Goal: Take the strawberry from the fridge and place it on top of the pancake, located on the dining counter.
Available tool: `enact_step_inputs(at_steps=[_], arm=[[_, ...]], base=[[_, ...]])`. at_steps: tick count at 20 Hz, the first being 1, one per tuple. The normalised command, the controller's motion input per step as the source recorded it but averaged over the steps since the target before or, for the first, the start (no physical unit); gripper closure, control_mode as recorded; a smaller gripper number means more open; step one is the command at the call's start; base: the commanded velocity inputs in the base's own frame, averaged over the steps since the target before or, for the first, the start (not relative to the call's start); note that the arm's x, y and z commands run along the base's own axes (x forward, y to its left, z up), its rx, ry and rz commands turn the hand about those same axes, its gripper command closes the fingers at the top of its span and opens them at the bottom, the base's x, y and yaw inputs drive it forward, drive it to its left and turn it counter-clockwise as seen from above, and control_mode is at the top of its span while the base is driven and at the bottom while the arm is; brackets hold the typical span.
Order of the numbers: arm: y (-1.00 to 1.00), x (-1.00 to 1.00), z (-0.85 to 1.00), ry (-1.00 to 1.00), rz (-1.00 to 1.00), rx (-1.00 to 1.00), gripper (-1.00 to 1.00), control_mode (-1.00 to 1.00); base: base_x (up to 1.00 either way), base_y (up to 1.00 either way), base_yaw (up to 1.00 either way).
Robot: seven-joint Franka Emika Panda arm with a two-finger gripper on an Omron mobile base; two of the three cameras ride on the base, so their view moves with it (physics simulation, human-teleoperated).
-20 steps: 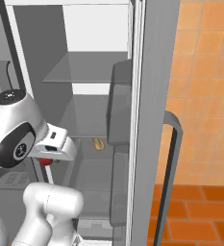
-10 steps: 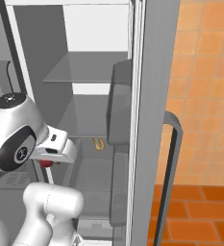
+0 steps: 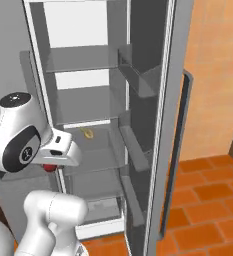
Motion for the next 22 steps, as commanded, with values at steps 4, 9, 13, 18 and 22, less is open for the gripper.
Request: enact_step_inputs(at_steps=[4,9,13,18,22], arm=[[0.00,0.00,0.00,0.00,0.00,0.00,1.00,1.00],[0.00,0.00,0.00,0.00,0.00,0.00,1.00,1.00],[0.00,0.00,0.00,0.00,0.00,0.00,1.00,1.00],[0.00,0.00,0.00,0.00,0.00,0.00,1.00,1.00],[0.00,0.00,0.00,0.00,0.00,0.00,1.00,1.00]], base=[[-0.58,0.00,-0.86],[-0.35,-0.09,-0.84],[-0.03,-0.44,-0.85],[0.00,-0.58,-0.85],[0.14,-0.58,-0.77]])
